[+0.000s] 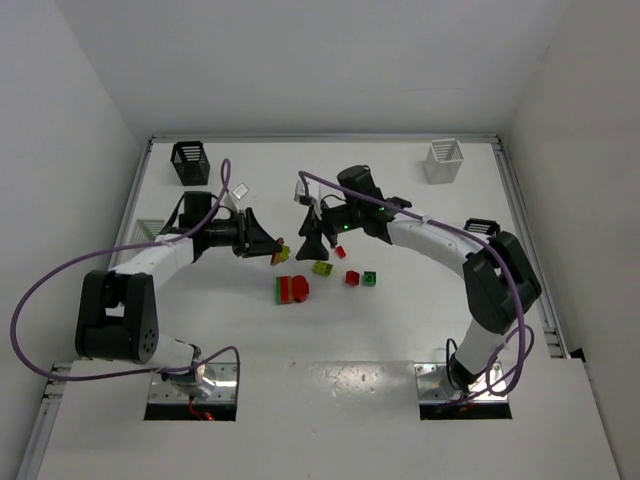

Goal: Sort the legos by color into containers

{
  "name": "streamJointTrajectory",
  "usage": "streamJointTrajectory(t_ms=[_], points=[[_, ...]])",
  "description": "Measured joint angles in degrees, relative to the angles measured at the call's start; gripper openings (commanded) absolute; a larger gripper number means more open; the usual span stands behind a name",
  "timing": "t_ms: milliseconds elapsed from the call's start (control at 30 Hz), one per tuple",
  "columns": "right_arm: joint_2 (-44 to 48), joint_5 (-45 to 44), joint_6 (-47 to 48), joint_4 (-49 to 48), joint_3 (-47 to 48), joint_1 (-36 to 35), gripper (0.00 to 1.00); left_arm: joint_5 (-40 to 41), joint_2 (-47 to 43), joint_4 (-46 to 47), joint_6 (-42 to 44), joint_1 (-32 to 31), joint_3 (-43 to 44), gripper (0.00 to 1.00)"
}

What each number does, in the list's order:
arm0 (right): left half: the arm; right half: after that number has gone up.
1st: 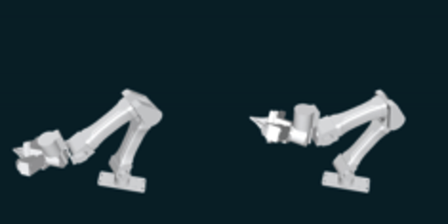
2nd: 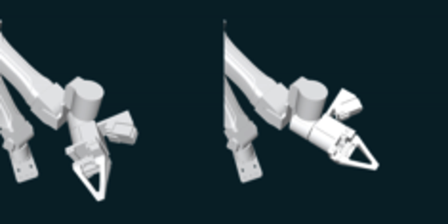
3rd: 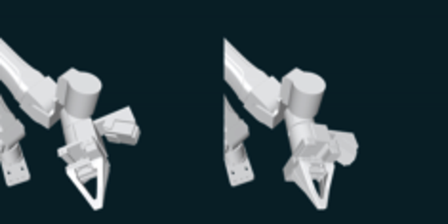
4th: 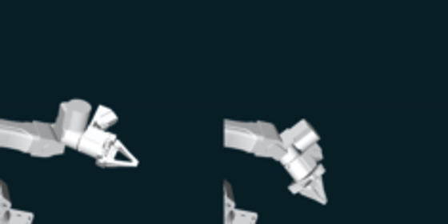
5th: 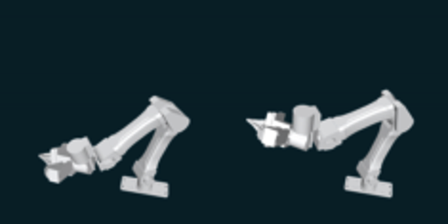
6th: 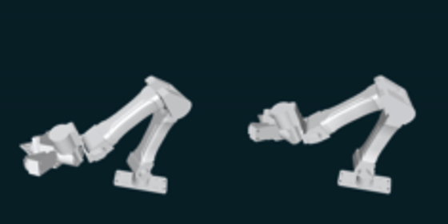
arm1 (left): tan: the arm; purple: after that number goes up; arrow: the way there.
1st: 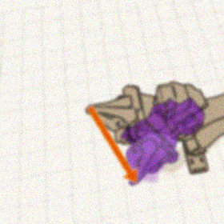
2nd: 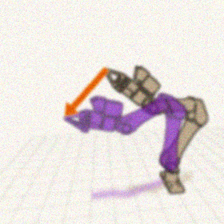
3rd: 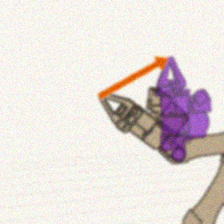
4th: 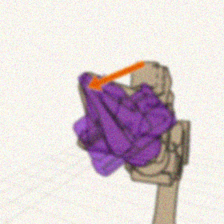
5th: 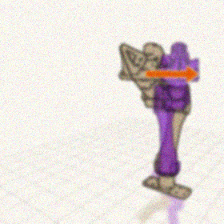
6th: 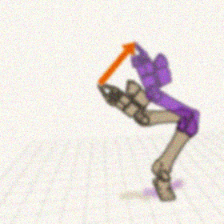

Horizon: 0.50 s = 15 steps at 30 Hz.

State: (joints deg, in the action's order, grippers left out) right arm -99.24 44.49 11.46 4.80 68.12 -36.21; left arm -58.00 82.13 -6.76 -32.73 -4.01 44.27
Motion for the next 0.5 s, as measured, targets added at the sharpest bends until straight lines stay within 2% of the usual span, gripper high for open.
streamJointTrajectory(t_ms=[267, 500], points=[[-0.8, 4.0, 7.7, 9.3, 3.6, -3.1, 0.7, -0.7, -0.1, 0.6, -1.0, -0.5, 0.0, 0.0], [-2.1, 2.0, 10.7, 12.2, 4.2, -5.3, 0.7, -1.0, -1.0, 1.6, -2.4, -0.5, -0.2, 0.0]])
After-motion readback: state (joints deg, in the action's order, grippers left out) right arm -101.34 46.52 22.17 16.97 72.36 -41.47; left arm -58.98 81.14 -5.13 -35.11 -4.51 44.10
